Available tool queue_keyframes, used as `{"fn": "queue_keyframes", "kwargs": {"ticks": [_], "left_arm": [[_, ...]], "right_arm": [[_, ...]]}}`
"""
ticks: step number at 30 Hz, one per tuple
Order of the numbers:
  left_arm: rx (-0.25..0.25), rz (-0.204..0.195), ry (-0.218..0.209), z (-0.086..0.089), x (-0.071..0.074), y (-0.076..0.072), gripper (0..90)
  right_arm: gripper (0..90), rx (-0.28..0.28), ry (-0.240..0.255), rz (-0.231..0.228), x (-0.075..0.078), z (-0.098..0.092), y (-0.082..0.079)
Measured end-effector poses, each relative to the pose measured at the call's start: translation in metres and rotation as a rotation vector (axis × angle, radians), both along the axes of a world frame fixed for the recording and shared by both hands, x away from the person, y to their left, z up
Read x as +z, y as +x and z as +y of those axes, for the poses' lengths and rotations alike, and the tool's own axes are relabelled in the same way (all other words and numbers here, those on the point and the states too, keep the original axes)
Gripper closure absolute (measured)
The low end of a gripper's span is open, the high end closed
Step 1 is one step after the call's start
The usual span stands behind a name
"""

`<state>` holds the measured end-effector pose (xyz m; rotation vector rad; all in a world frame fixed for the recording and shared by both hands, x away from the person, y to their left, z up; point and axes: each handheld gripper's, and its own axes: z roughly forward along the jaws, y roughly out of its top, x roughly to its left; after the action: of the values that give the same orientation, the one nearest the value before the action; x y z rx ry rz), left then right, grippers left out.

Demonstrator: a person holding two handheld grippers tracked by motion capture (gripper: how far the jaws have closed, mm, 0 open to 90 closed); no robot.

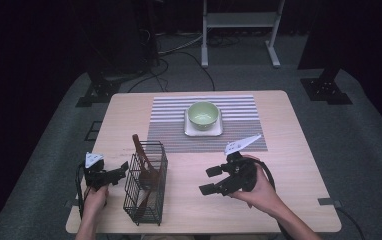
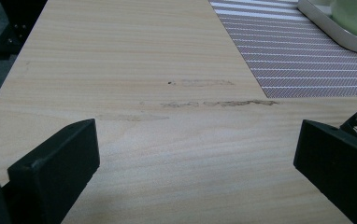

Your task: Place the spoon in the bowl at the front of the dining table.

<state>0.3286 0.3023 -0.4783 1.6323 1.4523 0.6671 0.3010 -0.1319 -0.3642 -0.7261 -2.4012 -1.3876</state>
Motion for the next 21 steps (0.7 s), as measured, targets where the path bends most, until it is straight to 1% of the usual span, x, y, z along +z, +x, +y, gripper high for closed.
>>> {"fn": "queue_keyframes", "kwargs": {"ticks": [1, 3, 4, 7, 8, 18, 21], "left_arm": [[0.001, 0.001, 0.000, 0.000, 0.000, 0.000, 0.0], [0.001, 0.001, 0.000, 0.000, 0.000, 0.000, 0.0], [0.001, 0.001, 0.000, 0.000, 0.000, 0.000, 0.0], [0.000, 0.002, 0.000, 0.000, 0.000, 0.000, 0.0], [0.000, 0.001, -0.001, 0.000, 0.000, 0.000, 0.0], [-0.001, 0.003, -0.005, 0.000, 0.000, 0.000, 0.0], [0.000, 0.003, -0.005, 0.000, 0.000, 0.000, 0.0]], "right_arm": [[19.5, 0.010, -0.006, 0.006, 0.001, 0.005, 0.001], [19.7, 0.015, -0.011, 0.008, 0.002, 0.008, 0.001], [19.8, 0.027, -0.020, 0.009, 0.003, 0.014, 0.003], [19.8, 0.033, -0.024, 0.015, 0.005, 0.018, 0.005], [20.3, 0.039, -0.026, 0.025, 0.006, 0.023, 0.007], [21.7, 0.054, -0.044, 0.048, 0.011, 0.040, 0.018], [22.0, 0.053, -0.036, 0.059, 0.012, 0.043, 0.021]]}}
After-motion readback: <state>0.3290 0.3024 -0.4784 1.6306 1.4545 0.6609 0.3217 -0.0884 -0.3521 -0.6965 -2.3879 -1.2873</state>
